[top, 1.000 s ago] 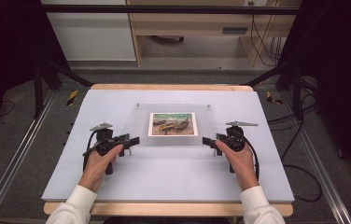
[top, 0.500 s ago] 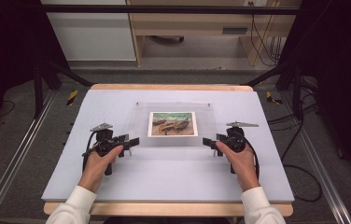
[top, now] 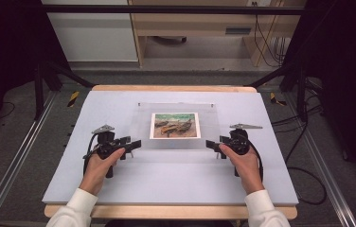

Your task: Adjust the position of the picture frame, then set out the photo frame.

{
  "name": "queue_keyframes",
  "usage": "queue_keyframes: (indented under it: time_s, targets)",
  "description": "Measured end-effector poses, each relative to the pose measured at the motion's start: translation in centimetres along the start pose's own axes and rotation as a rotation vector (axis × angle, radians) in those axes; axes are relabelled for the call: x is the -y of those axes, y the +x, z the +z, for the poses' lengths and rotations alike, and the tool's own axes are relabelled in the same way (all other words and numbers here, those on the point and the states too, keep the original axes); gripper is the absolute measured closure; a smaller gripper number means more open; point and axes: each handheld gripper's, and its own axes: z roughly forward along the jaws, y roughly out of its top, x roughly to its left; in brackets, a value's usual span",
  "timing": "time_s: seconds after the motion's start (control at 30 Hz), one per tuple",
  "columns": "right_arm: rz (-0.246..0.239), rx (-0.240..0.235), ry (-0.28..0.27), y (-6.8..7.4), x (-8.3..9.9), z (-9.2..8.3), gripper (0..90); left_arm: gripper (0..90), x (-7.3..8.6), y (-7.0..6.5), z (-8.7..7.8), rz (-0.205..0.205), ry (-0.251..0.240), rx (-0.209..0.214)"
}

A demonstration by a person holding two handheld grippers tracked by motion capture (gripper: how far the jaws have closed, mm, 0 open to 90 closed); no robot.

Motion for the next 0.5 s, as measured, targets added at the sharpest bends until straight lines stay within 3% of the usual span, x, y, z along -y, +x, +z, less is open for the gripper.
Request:
queue_keyframes:
  time_s: [0.5]
  targets:
    - [-0.055, 0.03, -0.001, 0.79, 0.31, -0.81, 25.2, 32.8, 0.04, -0.67, -0.77, 0.042, 0.011, -0.02]
